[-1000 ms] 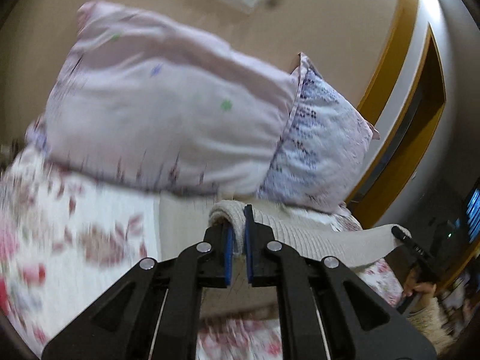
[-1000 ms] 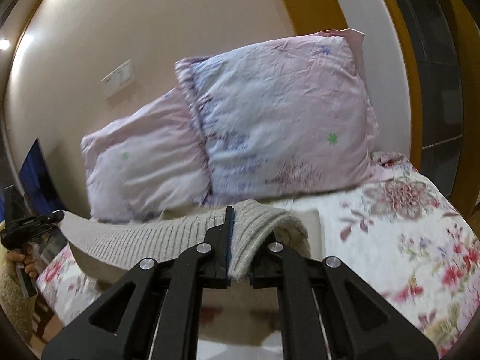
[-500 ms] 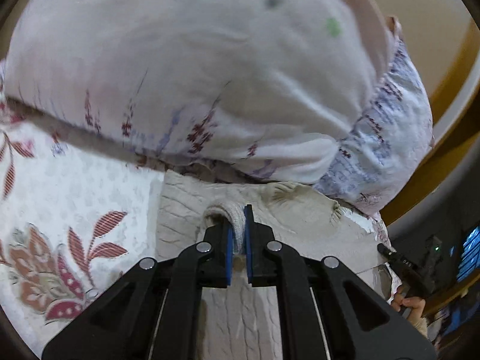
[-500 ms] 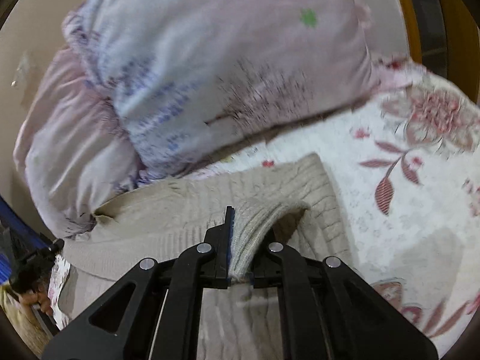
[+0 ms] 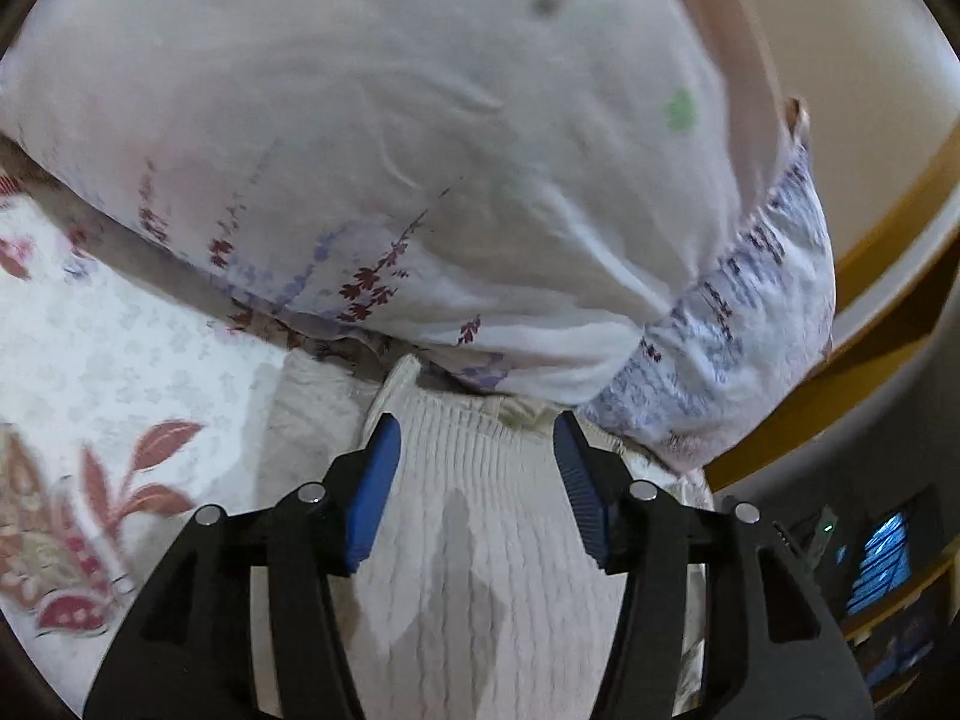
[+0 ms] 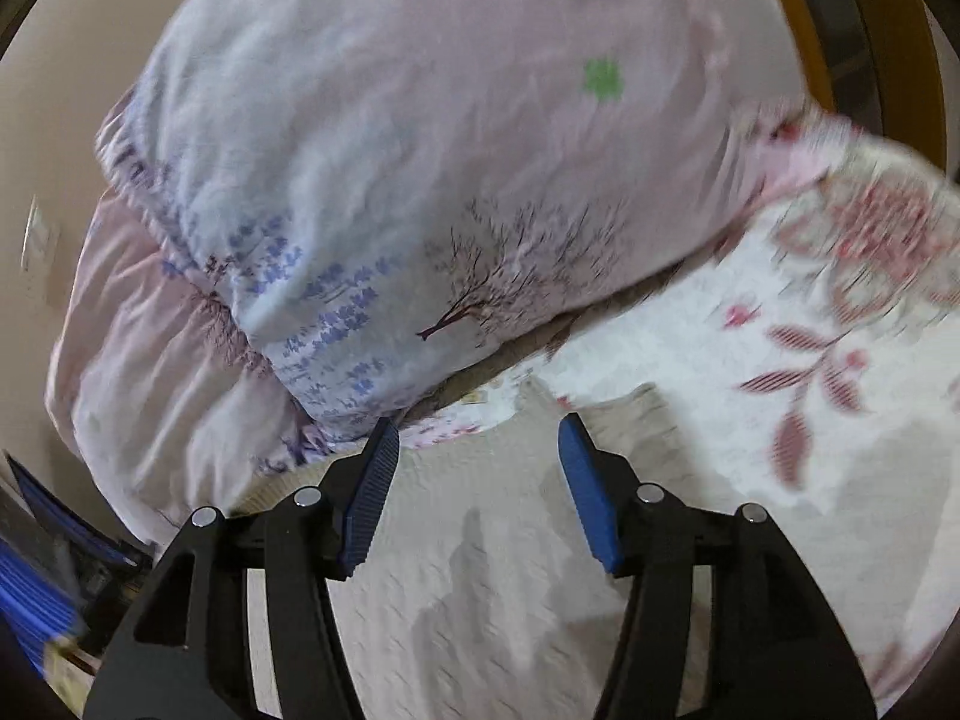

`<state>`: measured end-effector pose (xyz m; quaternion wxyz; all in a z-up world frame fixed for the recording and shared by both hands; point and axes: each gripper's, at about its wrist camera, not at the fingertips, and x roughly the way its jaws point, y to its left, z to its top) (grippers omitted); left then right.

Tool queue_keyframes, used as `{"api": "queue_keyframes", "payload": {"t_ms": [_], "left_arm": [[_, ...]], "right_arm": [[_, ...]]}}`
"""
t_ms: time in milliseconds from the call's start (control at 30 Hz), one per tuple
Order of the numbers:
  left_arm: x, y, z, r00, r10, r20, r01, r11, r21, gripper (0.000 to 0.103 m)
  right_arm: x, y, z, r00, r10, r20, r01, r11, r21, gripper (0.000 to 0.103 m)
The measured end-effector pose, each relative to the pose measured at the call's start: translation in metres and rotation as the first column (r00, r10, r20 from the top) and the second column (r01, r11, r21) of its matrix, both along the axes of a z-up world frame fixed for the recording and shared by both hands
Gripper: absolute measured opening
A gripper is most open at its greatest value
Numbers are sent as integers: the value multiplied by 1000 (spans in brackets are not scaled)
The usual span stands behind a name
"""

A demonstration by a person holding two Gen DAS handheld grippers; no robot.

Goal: Fold small clothes

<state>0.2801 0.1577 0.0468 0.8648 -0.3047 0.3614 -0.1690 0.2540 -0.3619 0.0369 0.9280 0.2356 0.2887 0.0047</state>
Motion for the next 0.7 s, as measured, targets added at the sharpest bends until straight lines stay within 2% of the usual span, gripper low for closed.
{"api": "queue_keyframes", "payload": {"t_ms": [67,100,167,267,367,433,467,533,600,700], "left_arm": [[-12,3,2,1000,-5,4,4,999,37,53],[-19,5,1,1000,-6,2,6,998,65,51],[-29,7,-1,1000,-8,-9,8,995,100,51],[-42,9,-7,999,-6,-35,11,991,135,51],[-54,7,-14,998,-18,-56,26,989,146,46],[-60,5,-19,998,-32,-62,42,986,162,37],[-61,1,-21,997,-41,-67,53,982,180,32],[-63,-2,-25,996,-43,-78,58,977,207,15],[-66,-4,-28,995,-56,-81,72,973,217,9],[-68,-4,-27,995,-63,-79,81,968,238,5]], "right_arm": [[-9,-6,2,1000,-7,-16,6,998,-57,52],[-18,-10,0,999,-8,-36,5,997,-83,46],[-28,-16,-5,997,-4,-73,-4,995,-101,39],[-42,-20,-17,993,13,-117,-27,993,-113,35],[-49,-15,-26,988,43,-148,-61,990,-124,29],[-49,-8,-34,983,55,-175,-83,984,-158,11],[-49,-5,-36,983,51,-176,-82,981,-174,11],[-55,-2,-32,988,42,-149,-69,982,-178,9],[-65,-2,-24,993,31,-112,-51,983,-174,9],[-81,-1,-17,996,16,-90,-33,981,-191,8]]}}
